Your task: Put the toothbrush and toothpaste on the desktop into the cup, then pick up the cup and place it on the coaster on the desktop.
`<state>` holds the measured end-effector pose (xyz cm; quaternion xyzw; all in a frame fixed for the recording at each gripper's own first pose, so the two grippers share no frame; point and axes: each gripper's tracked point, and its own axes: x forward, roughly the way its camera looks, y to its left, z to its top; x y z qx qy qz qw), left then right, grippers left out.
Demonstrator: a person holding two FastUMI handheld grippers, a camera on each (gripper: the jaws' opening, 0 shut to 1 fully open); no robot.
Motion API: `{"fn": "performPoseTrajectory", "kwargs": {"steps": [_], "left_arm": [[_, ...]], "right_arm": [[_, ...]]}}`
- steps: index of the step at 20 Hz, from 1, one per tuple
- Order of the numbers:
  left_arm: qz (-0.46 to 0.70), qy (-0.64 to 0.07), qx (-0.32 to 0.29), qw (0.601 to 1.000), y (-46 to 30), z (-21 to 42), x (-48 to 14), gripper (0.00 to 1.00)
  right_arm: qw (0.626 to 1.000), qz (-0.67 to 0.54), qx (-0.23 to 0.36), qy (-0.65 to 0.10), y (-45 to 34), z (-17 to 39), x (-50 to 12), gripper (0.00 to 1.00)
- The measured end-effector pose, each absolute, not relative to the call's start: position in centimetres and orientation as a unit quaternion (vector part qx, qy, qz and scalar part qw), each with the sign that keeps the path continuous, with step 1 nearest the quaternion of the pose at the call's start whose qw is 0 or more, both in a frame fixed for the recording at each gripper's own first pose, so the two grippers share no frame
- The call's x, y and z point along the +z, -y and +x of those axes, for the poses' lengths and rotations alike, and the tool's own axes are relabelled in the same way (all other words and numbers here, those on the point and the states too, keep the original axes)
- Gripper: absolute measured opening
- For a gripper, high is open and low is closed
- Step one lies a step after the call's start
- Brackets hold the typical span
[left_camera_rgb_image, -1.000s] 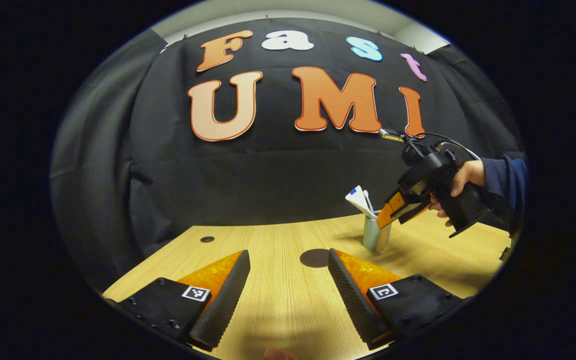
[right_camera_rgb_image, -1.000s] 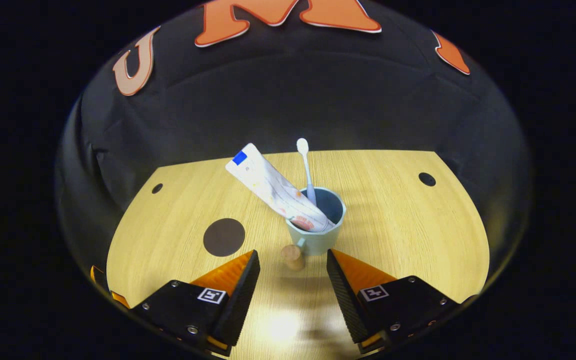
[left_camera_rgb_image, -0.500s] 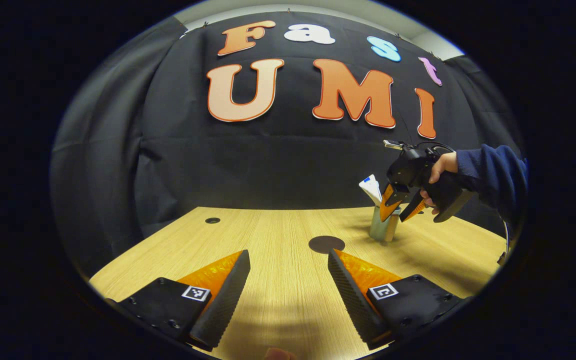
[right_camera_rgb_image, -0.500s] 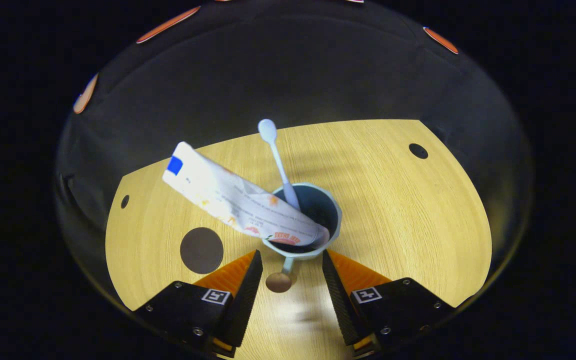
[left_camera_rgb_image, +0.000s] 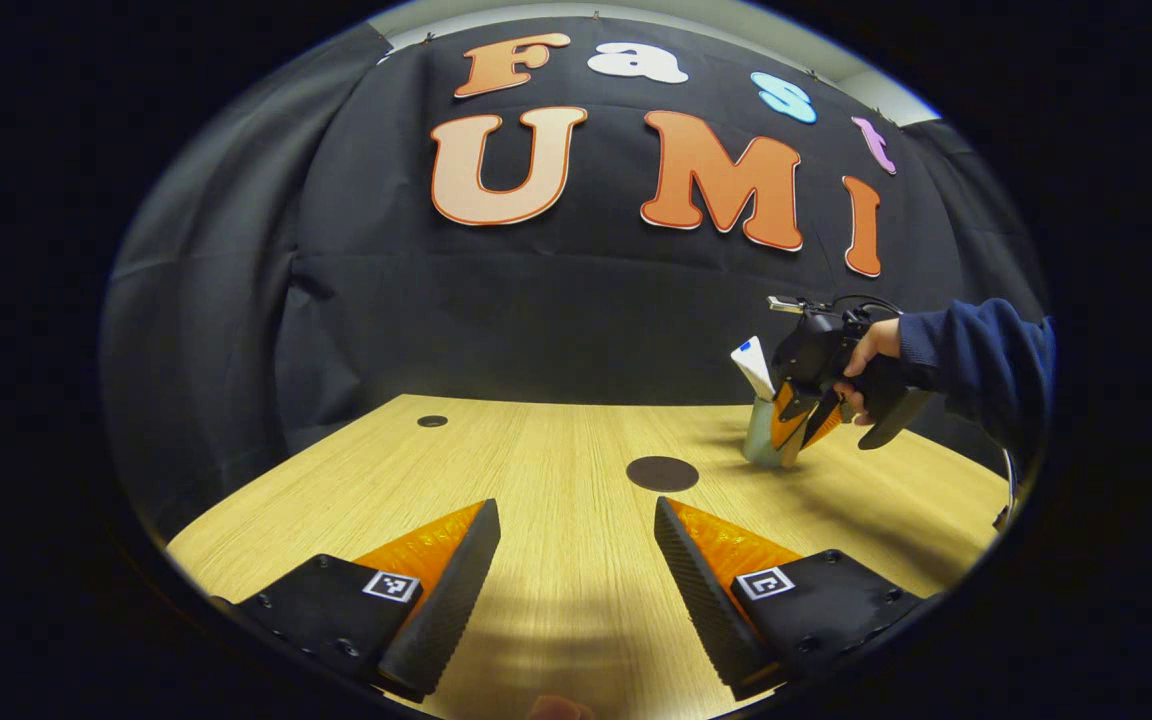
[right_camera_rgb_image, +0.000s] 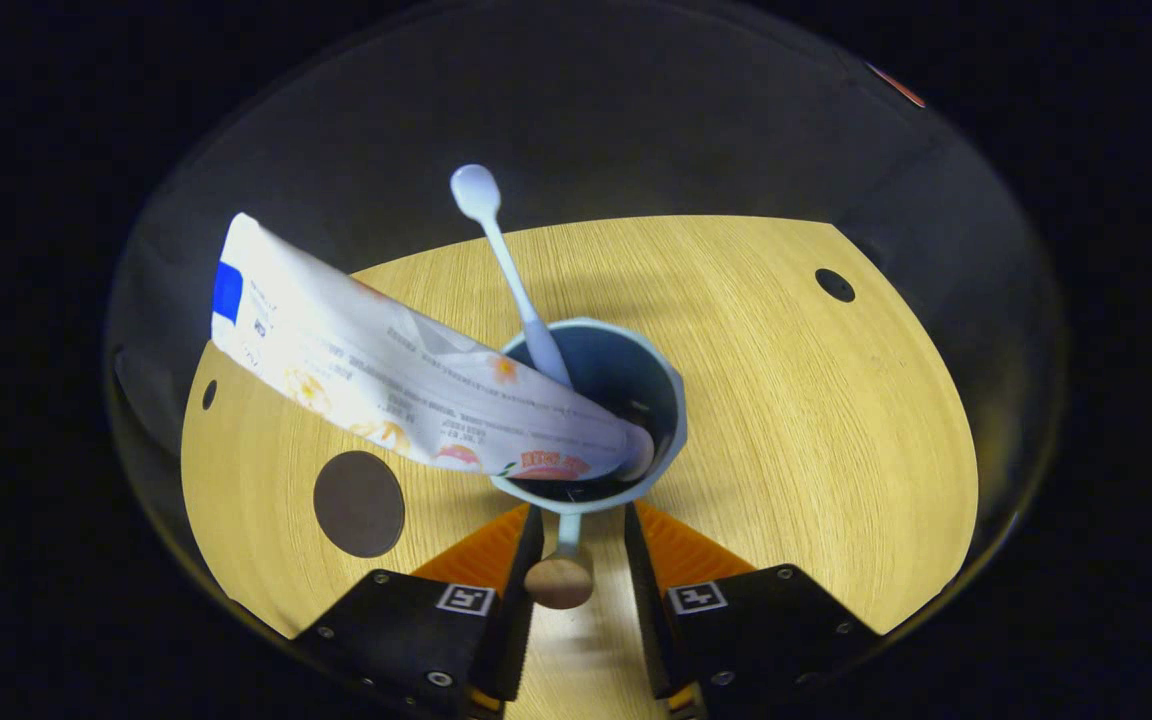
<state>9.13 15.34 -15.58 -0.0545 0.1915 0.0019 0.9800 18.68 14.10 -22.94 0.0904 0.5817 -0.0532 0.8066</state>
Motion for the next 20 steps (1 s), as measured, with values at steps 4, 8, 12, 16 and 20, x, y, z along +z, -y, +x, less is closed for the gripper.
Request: {"fn": "performPoseTrajectory", "kwargs": {"steps": [4,8,12,16,20], "left_arm": [[-0.056,-0.194,0.004,0.979,-15.3,8.6,-15.5,0.99],[-0.040,-0.196,0.008,0.980,-15.2,7.9,-15.6,0.99],[-0.038,-0.202,0.010,0.979,-15.1,7.3,-15.8,0.99],[-0.035,-0.202,0.018,0.979,-15.4,6.4,-15.8,0.99],[-0.034,-0.205,0.025,0.978,-15.7,5.5,-15.9,0.99]], "right_arm": [[0.810,0.081,-0.045,-0.579,-14.3,18.7,-23.3,0.26],[0.814,0.069,-0.032,-0.576,-14.1,19.0,-23.3,0.24],[0.824,0.056,-0.009,-0.564,-14.2,19.3,-23.3,0.24],[0.827,0.062,0.016,-0.558,-14.2,19.6,-23.3,0.23],[0.831,0.068,0.043,-0.550,-14.7,19.9,-23.3,0.23]]}}
